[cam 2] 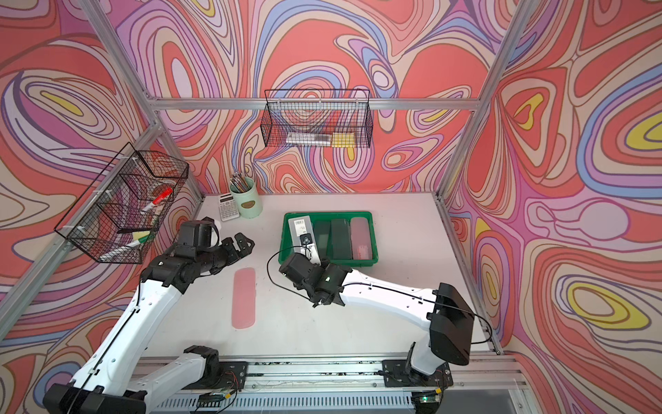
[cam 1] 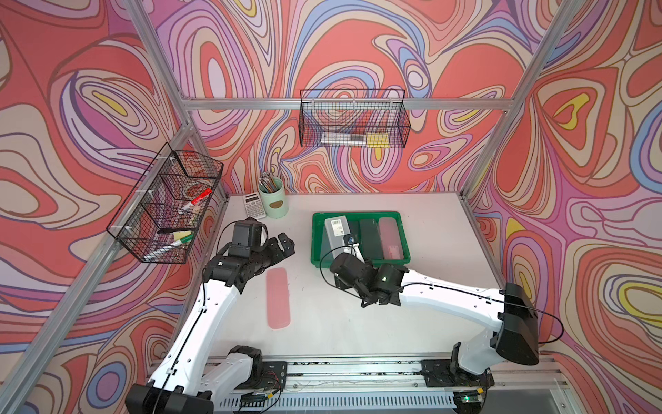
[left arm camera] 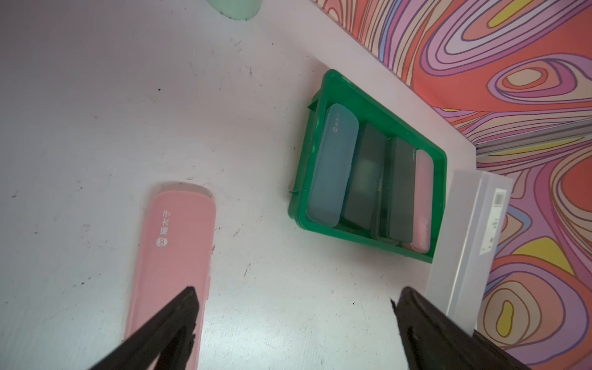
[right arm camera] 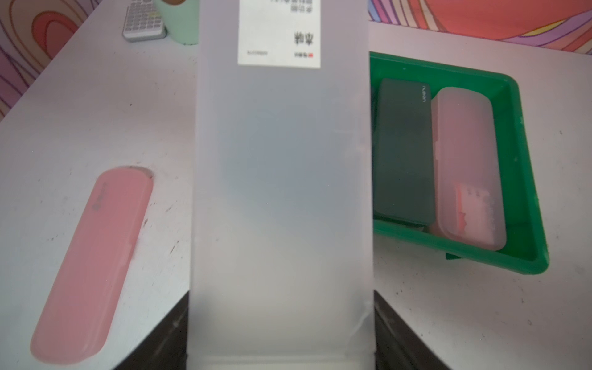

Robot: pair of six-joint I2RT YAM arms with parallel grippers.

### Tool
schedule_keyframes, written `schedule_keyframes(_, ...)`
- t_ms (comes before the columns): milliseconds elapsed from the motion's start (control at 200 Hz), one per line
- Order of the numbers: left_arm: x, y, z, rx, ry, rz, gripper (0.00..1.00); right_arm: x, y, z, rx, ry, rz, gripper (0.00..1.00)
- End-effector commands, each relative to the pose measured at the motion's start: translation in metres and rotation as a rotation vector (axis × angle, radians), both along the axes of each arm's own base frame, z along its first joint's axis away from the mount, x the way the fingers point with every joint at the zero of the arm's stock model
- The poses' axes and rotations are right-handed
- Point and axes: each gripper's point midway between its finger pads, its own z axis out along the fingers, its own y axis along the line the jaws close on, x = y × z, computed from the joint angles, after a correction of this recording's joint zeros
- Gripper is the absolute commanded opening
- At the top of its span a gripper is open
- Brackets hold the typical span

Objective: Put the pencil case into the storage box
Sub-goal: Place the pencil case at the storage box.

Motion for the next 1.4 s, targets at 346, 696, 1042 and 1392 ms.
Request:
schedule_keyframes(346, 0.048, -0.051, -0.014, -0.026, -0.029, -0.200, 0.99, 0.094, -0.013, -0.044, 0.059, 0.155, -0.175, 0.50)
schedule_keyframes(696, 0.048, -0.057, -0.055, -0.026, 0.048, -0.239, 0.99, 0.134, -0.011, -0.080, 0.009, 0.184, -0.248, 0.48)
schedule_keyframes(1042, 0.045, -0.062, -0.075, -0.051, 0.083, -0.259, 0.99, 0.146, -0.020, -0.112, -0.051, 0.224, -0.299, 0.47)
schedule_keyframes(1392, 0.042, -0.065, -0.079, -0.071, 0.089, -0.265, 0.99, 0.140, -0.022, -0.136, -0.062, 0.265, -0.304, 0.48)
